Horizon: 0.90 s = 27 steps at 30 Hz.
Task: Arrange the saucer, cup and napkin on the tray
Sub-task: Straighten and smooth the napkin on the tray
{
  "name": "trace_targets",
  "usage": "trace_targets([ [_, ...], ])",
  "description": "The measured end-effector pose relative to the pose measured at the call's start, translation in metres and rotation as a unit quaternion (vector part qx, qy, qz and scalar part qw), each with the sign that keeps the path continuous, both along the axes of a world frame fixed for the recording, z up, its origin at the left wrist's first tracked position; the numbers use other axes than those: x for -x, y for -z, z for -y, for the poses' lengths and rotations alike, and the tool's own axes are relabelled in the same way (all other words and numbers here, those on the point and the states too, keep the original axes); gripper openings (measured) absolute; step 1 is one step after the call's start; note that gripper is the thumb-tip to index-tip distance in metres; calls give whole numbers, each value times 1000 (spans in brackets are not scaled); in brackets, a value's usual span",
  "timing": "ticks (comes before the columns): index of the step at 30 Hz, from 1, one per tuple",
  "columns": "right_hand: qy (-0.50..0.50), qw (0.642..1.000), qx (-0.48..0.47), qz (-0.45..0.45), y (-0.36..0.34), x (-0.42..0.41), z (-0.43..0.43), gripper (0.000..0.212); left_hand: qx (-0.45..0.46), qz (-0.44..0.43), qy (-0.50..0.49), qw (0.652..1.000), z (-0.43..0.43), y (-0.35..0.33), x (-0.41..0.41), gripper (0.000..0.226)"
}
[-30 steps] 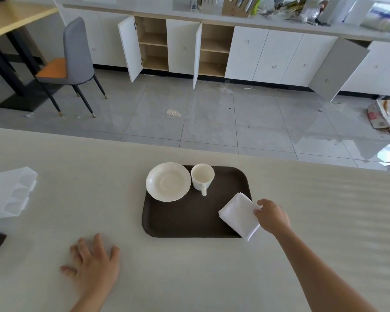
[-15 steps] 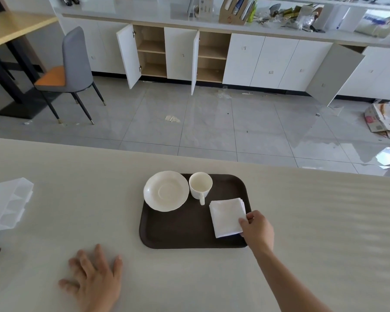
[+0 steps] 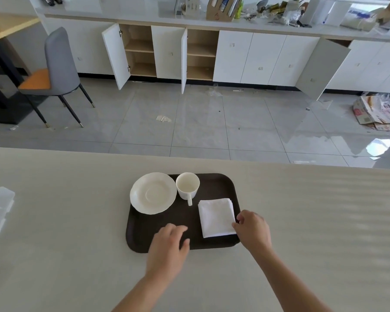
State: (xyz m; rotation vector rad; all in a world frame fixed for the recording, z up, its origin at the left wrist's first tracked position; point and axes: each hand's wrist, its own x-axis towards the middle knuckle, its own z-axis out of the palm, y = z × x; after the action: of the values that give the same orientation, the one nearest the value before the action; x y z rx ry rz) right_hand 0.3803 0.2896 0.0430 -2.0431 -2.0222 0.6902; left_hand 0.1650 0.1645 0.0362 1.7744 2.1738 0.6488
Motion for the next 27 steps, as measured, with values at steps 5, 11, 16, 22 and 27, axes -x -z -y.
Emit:
trace_targets([
  [5, -71, 997, 13, 17, 5, -8, 2, 14, 88, -21, 49, 995, -35, 5, -36, 47],
  [11, -146, 989, 0, 37, 14, -16, 5, 29, 101, -68, 77, 990, -49, 16, -45, 26],
  [16, -160, 987, -16, 23, 19, -16, 4, 27, 80, -103, 86, 988, -55, 12, -45, 8],
  [22, -175, 983, -61, 13, 20, -14, 2, 39, 50, -173, 113, 977, -62, 4, -46, 27],
  [27, -193, 978, -70, 47, 20, -11, -5, 18, 56, -196, 132, 970, -69, 5, -48, 28],
])
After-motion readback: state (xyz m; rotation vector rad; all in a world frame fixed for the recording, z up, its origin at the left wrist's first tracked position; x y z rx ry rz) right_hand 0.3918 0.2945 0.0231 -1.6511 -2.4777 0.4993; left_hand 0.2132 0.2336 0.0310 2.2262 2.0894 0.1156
